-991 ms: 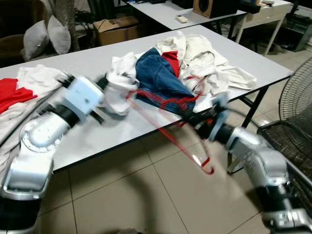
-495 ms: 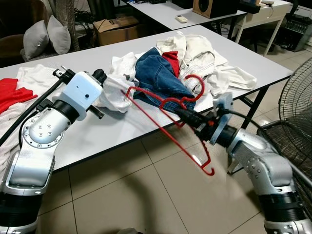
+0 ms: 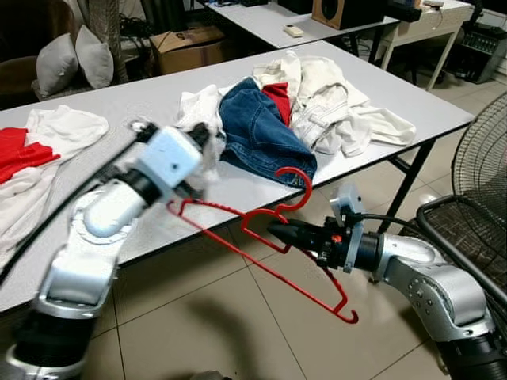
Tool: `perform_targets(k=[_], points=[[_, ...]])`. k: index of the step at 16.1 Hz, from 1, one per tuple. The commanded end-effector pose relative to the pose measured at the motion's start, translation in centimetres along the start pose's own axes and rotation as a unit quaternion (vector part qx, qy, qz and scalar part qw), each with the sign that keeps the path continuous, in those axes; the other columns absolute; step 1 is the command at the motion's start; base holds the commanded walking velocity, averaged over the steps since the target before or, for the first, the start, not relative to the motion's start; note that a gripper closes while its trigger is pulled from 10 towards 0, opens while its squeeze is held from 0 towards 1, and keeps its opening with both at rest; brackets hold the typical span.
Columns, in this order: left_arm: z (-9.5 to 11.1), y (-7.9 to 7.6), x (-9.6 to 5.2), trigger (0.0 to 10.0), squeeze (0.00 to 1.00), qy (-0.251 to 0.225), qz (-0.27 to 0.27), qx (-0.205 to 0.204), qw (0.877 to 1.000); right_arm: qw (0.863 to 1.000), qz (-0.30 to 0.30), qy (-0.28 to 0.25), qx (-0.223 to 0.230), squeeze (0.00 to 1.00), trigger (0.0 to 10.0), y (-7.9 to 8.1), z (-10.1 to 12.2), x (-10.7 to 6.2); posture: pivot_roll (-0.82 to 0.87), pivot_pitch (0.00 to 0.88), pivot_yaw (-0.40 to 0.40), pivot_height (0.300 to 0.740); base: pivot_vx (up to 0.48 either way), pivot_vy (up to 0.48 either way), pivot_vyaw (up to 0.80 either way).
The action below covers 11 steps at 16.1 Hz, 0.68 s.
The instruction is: Hang hanger
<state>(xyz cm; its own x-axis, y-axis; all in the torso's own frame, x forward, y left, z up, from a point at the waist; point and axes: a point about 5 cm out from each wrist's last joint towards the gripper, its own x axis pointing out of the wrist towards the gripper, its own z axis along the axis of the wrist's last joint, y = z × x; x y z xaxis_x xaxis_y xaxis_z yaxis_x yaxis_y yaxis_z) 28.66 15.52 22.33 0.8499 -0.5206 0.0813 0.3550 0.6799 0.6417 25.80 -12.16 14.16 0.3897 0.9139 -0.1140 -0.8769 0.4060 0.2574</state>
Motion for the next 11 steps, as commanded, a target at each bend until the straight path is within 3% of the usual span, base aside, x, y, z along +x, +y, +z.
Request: perform_targets(k=[1,4,9,11], points=[[0.0,0.5,0.1,0.0,0.0,0.005,0.013,0.018,1.0,1.0,0.0,-0.017,-0.005,0.0,10.0,0.2,0.8,-0.6,-0.08,0.0,0.049,0.74,0.0,0.0,0.0],[-0.5,1.0,0.1,0.0,0.0,0.018,0.021,0.031,0.999,1.0,-0.014,-0.009,-0.011,0.0,10.0,0.3,0.8,-1.8,-0.08,0.0,0.053,0.74,0.0,0.0,0.0],[-1.5,2.1,-0.2,0.0,0.0,0.046,0.04,0.049,0.997,0.999,-0.037,-0.009,-0.03,0.0,10.0,0.7,2.1,-5.7,-0.09,0.0,0.054,0.74,0.0,0.0,0.0],[-1.6,2.1,-0.2,0.0,0.0,0.048,0.04,0.049,0.997,0.998,-0.04,-0.013,-0.04,0.0,10.0,0.8,2.4,-6.0,-0.09,0.0,0.055,0.74,0.0,0.0,0.0]])
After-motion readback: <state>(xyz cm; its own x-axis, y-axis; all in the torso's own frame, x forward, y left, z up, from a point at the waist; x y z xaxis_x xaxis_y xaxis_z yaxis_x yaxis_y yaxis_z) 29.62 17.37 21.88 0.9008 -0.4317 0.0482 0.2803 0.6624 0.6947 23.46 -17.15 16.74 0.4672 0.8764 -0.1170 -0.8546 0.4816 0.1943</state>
